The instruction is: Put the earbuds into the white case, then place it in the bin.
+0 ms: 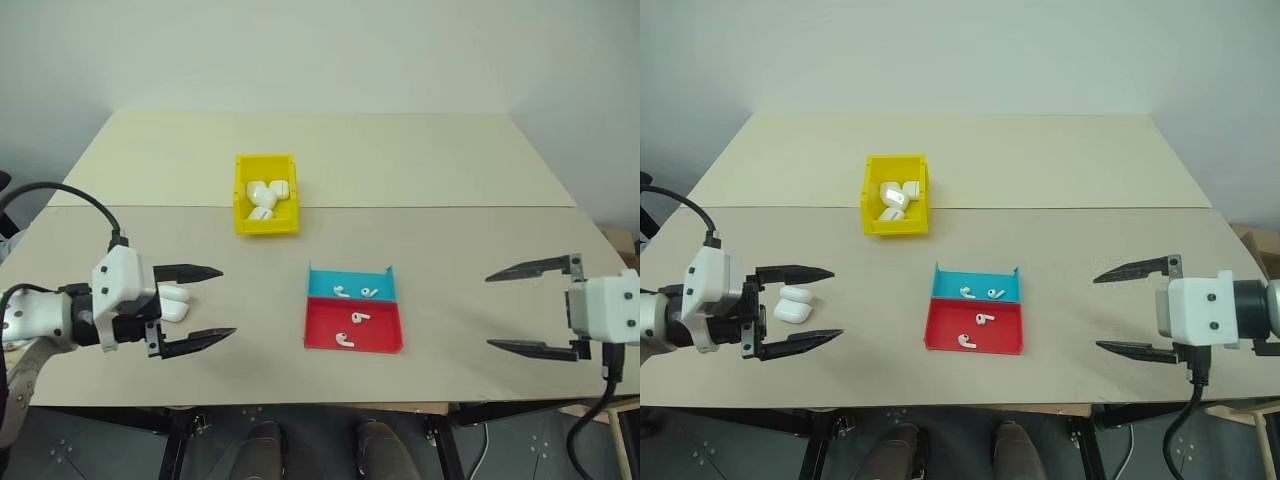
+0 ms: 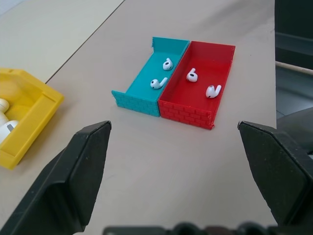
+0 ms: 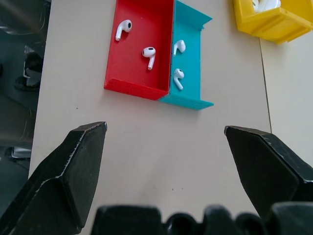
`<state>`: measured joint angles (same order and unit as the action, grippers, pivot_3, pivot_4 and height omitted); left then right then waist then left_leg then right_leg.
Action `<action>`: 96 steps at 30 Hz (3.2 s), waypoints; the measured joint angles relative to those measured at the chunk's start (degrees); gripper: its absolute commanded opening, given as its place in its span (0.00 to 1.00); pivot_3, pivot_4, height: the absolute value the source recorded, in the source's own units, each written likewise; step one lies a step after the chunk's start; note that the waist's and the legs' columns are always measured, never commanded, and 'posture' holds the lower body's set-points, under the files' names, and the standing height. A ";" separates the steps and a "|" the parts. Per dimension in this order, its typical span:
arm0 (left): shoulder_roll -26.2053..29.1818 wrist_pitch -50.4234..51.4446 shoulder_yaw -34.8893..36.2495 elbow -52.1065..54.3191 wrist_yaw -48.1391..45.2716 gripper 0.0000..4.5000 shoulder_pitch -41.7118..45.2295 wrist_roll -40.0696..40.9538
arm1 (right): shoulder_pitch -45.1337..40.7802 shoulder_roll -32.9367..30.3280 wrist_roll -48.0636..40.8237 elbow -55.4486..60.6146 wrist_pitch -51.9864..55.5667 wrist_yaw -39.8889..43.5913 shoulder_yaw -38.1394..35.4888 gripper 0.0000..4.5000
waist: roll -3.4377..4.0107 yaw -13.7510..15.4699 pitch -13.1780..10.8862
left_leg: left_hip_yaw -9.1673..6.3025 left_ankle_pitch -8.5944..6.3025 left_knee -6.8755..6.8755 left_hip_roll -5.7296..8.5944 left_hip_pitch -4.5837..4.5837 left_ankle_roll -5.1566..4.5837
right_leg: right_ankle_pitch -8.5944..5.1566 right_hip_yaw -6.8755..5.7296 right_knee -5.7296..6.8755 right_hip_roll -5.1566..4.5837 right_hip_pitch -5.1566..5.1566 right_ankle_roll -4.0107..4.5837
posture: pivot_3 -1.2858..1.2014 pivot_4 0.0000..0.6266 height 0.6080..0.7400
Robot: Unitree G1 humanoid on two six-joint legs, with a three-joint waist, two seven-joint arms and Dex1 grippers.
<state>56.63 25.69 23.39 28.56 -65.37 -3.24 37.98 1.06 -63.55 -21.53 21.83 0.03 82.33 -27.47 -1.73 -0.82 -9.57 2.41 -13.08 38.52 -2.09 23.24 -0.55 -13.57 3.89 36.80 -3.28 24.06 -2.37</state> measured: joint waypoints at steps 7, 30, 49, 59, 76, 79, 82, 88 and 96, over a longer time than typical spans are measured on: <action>-0.81 2.25 0.33 3.13 3.76 1.00 -0.44 0.30 | -0.28 -1.18 -0.69 -0.14 1.18 0.00 1.97 0.99 | 0.00 -0.01 0.00 | 0.00 0.00 0.00 0.00 0.00 0.00 | 0.01 0.01 0.00 0.00 0.00 0.01 | 0.52 0.24 1.00; 9.98 66.63 -5.32 9.74 51.80 1.00 24.43 19.13 | 1.88 -11.47 -3.83 -2.84 17.36 3.02 4.79 0.99 | -0.17 -0.95 -0.07 | -0.35 -0.02 -0.06 0.10 0.00 0.01 | -0.01 0.10 0.24 0.02 0.11 0.08 | 0.52 0.24 1.00; 12.98 66.64 -30.40 -20.44 51.35 1.00 40.63 18.16 | 4.17 -11.78 0.57 0.76 25.54 -4.99 10.83 0.99 | -0.24 0.24 -0.12 | -0.11 0.02 -0.12 0.20 0.07 0.07 | -0.07 0.08 0.17 -0.01 0.11 0.09 | 0.52 0.24 1.00; 10.52 66.64 -36.69 -26.80 45.43 1.00 44.58 9.86 | 5.71 -10.50 1.17 3.44 27.94 -8.26 10.64 0.99 | -0.25 0.09 -0.12 | -0.12 0.02 -0.10 0.20 0.05 0.07 | -0.07 0.08 0.21 0.00 0.11 0.08 | 0.52 0.24 1.00; 4.63 66.65 -36.79 -31.01 42.83 0.92 44.34 4.22 | 6.65 -10.09 3.37 3.53 28.09 -10.13 10.64 1.00 | -0.25 0.10 -0.12 | -0.16 0.03 -0.06 0.24 0.00 0.07 | -0.07 0.08 0.27 -0.02 0.05 0.06 | 0.52 0.24 1.00; 4.76 66.63 -36.81 -30.95 42.49 0.74 44.09 3.39 | 6.65 -10.08 3.55 3.53 28.09 -10.38 10.65 1.00 | -0.25 0.10 -0.12 | -0.17 0.03 -0.05 0.24 0.02 0.07 | -0.07 0.08 0.27 -0.03 0.06 0.06 | 0.52 0.24 1.00; 4.89 66.63 -36.81 -30.52 41.96 0.61 43.98 2.78 | 6.65 -10.03 4.25 3.54 28.10 -10.60 10.75 1.00 | -0.25 0.10 -0.12 | -0.16 0.02 -0.05 0.25 0.06 0.07 | -0.07 0.08 0.24 -0.04 0.07 0.05 | 0.52 0.24 1.00; 6.19 65.91 -36.88 -23.93 41.74 0.61 43.79 0.72 | 5.94 -9.41 4.39 3.55 27.94 -11.13 10.78 1.00 | -0.33 0.10 -0.17 | -0.18 0.02 -0.03 0.24 0.13 0.07 | -0.06 0.07 0.23 -0.03 0.11 0.04 | 0.52 0.24 1.00; 0.21 47.24 -19.97 -6.42 39.04 0.61 38.65 -0.84 | -9.52 -8.25 3.39 1.91 20.85 -9.04 15.70 1.00 | -0.31 -0.33 -0.17 | -0.14 0.02 0.03 0.22 0.04 0.07 | -0.02 0.09 0.20 -0.06 0.01 0.04 | 0.52 0.24 1.00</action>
<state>56.84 72.93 3.42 22.13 -26.33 35.41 37.14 -8.46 -71.80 -18.13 23.74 20.88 73.29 -11.76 -2.04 -1.14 -9.74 2.27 -13.05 38.55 -1.87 23.28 -0.48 -13.59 3.99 37.00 -3.35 24.07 -2.34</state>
